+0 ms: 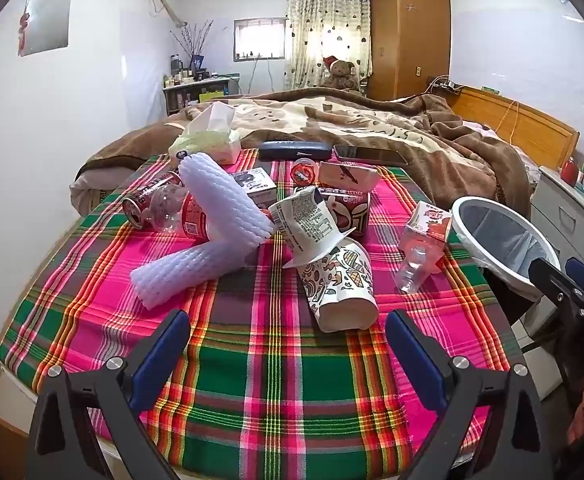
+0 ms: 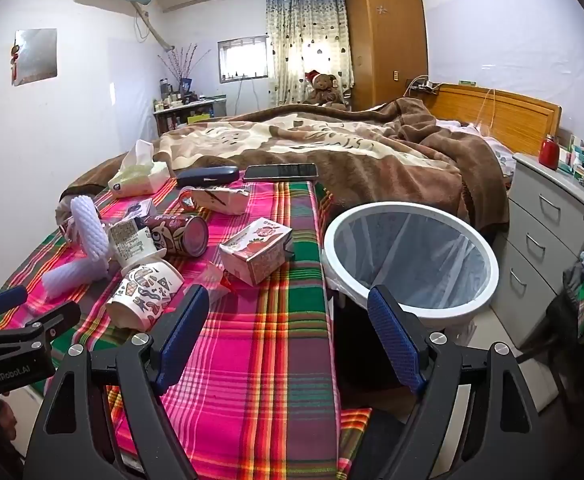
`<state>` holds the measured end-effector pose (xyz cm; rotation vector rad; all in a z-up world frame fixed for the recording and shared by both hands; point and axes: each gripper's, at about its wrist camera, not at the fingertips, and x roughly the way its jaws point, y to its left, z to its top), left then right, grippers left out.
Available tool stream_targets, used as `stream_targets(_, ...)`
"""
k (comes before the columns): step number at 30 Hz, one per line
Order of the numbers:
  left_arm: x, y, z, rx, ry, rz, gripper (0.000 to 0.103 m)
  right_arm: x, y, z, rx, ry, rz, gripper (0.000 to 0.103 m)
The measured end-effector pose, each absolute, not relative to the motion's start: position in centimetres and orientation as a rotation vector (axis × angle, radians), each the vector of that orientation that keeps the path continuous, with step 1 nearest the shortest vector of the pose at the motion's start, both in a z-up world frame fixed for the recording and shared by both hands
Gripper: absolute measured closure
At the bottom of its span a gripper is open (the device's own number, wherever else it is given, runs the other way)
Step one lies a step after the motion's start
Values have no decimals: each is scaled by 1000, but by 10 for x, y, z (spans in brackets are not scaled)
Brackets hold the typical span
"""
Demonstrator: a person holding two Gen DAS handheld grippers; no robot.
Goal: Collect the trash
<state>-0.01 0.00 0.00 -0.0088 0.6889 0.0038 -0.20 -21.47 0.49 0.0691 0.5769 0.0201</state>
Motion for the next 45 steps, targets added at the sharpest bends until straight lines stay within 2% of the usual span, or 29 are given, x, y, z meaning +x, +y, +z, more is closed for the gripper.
stream_targets(45,5,-2,-5,-14,707,-12,4,-1,-215,6,51,576,8,20)
